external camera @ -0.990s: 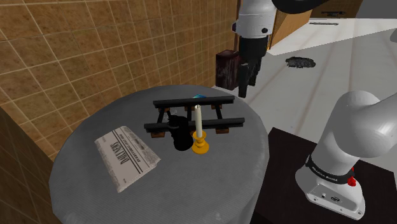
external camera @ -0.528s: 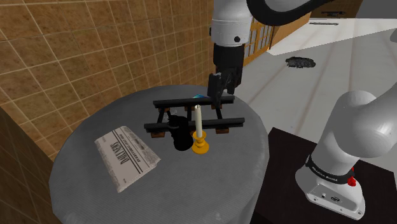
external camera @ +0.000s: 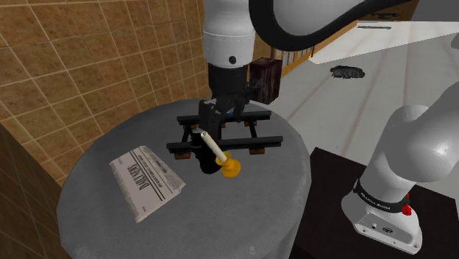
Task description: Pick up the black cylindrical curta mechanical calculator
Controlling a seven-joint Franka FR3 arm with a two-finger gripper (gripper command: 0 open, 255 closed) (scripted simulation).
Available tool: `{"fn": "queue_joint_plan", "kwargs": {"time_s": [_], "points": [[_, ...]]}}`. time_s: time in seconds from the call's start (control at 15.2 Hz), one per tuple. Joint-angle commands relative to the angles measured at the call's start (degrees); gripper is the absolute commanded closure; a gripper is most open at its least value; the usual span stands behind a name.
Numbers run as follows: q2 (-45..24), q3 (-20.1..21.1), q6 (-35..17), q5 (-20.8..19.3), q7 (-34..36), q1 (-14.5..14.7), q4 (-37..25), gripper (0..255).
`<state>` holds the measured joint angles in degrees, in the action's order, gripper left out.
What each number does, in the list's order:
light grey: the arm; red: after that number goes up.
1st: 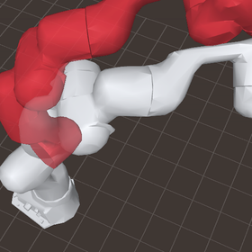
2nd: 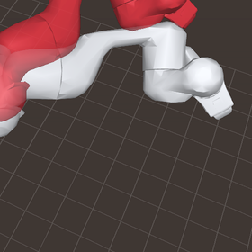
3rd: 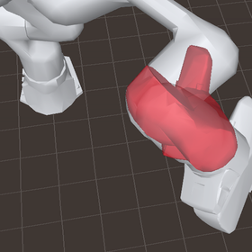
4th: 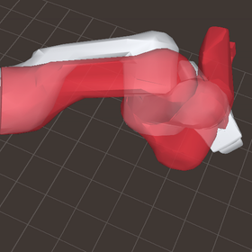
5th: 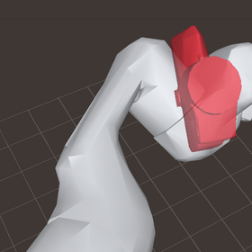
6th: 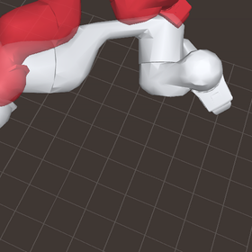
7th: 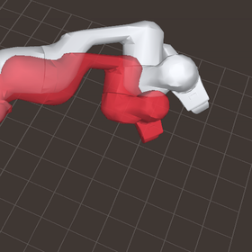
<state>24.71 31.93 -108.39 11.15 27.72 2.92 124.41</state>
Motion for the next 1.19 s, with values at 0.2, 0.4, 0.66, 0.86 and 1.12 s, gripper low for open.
{"fn": "queue_joint_plan", "kwargs": {"time_s": [0.2, 0.4, 0.66, 0.86, 1.12], "points": [[-7.3, 5.4, -3.0, -3.7, 6.7, -1.5, -5.6, 0], [-7.6, 5.8, -5.3, -3.7, 6.9, -1.4, -3.5, 0], [-8.0, 6.2, -8.1, -3.8, 7.1, -1.4, -1.1, 0], [-8.0, 6.2, -8.0, -3.8, 7.1, -1.3, -1.1, 255], [-7.9, 6.2, -8.0, -3.8, 7.1, -1.3, -1.0, 255]]}}
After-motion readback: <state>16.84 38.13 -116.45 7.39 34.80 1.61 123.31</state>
